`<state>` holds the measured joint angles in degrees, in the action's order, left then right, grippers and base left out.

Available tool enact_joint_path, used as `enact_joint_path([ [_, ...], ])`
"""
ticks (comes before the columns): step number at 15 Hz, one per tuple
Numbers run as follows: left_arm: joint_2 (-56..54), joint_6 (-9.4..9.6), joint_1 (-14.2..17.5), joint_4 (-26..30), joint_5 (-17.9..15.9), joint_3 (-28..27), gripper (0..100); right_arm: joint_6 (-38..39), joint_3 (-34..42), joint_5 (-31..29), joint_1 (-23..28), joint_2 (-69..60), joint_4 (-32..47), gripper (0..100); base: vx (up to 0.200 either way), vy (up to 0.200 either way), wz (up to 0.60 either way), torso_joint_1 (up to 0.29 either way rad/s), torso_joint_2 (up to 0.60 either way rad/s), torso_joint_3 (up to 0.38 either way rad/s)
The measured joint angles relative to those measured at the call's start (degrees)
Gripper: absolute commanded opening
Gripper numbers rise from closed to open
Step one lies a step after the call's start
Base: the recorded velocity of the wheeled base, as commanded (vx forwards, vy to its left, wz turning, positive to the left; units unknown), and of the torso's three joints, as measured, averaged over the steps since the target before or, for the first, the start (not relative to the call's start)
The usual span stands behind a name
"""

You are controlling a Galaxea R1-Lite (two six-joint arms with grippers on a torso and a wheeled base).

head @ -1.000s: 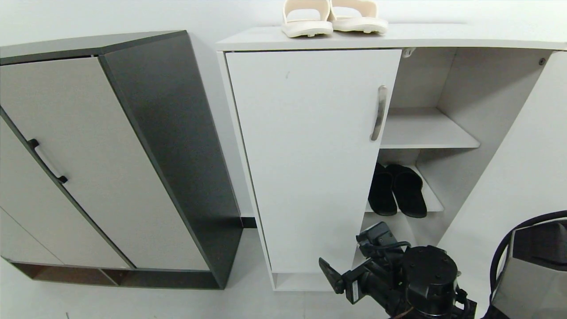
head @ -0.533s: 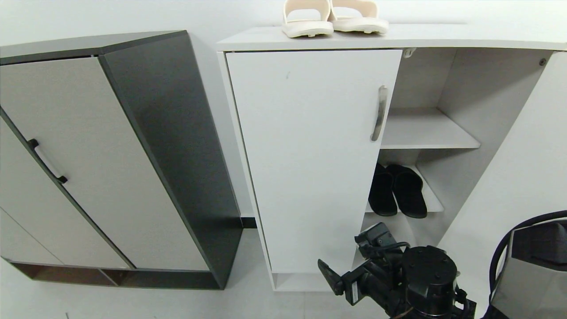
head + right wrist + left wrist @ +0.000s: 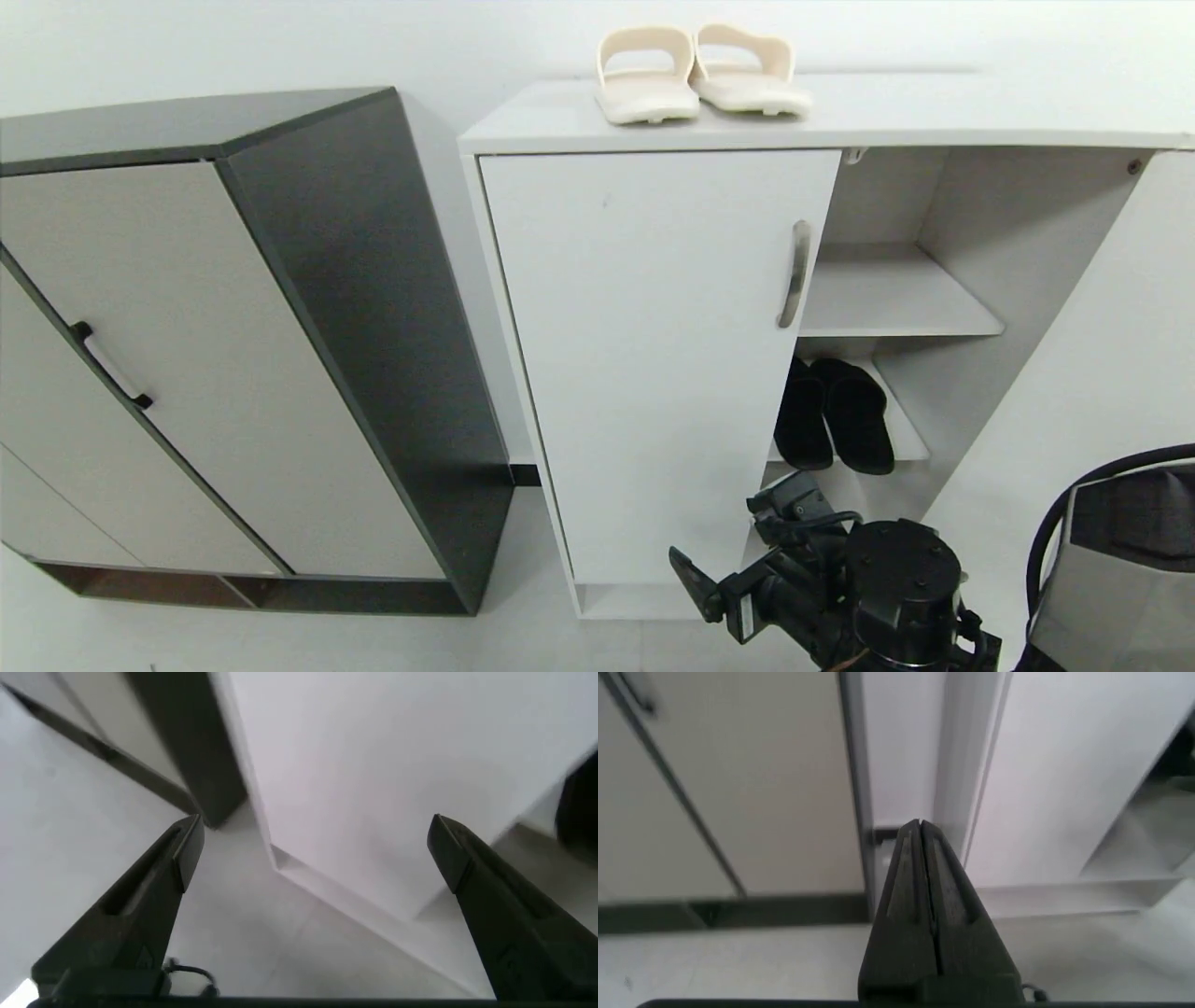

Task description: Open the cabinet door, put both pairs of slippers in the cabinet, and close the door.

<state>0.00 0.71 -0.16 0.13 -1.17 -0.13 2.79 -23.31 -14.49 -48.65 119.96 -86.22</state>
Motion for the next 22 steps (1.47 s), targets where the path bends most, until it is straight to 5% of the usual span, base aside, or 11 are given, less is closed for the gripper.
enact_joint_path([
  [22,0.0,0.00,0.0,0.1,0.0,0.0,0,-0.1,-0.2,0.1,0.2,0.6,-1.0,100,0.000,0.000,0.00,0.173,-0.50,-0.321],
])
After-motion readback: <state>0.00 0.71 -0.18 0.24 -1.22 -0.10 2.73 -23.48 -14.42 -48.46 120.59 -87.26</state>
